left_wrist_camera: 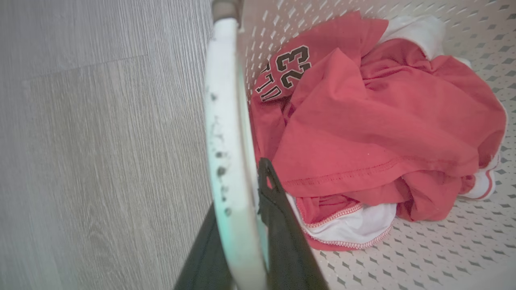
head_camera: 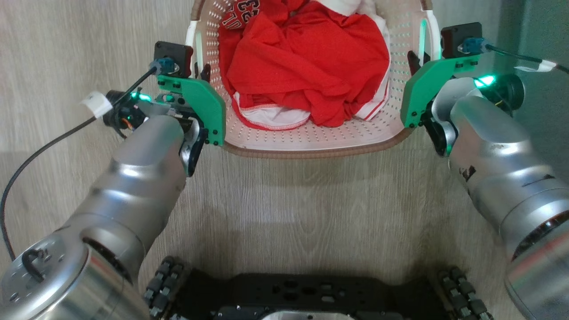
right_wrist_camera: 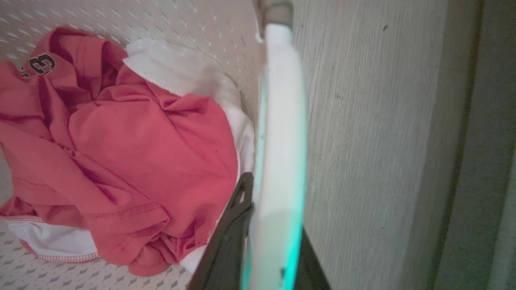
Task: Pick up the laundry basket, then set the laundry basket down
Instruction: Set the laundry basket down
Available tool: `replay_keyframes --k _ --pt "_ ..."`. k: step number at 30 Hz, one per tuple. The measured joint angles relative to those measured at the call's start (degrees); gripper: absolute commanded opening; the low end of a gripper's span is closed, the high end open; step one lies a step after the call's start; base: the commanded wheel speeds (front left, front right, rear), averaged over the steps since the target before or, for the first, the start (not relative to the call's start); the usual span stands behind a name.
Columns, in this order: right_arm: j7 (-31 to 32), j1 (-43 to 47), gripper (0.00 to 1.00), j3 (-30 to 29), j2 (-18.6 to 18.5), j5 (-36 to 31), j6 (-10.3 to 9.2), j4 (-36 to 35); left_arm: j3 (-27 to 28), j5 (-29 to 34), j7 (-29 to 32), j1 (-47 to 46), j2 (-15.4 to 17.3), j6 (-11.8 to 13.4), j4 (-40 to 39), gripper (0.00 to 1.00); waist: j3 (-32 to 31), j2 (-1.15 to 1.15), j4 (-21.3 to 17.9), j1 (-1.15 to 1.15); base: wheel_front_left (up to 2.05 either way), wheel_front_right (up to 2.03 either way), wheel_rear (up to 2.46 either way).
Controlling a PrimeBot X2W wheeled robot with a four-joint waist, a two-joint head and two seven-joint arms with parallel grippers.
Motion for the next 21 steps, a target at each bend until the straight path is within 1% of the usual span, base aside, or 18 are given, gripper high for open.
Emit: replay_keyframes --k 7,21 --pt "0.0 0.0 0.0 -5.4 0.1 -5.9 0.1 0.0 -0.4 -0.1 -0.2 -0.2 0.0 0.5 -0.7 0.0 3.3 0.01 0.5 -0.01 0.0 0.0 0.0" --pt "0.5 0.0 0.0 -16.7 1.1 -17.6 0.27 0.1 -2.1 -2.1 -0.3 -1.3 0.0 1.0 -1.2 0.0 4.7 0.01 0.6 -0.02 0.0 0.0 0.0"
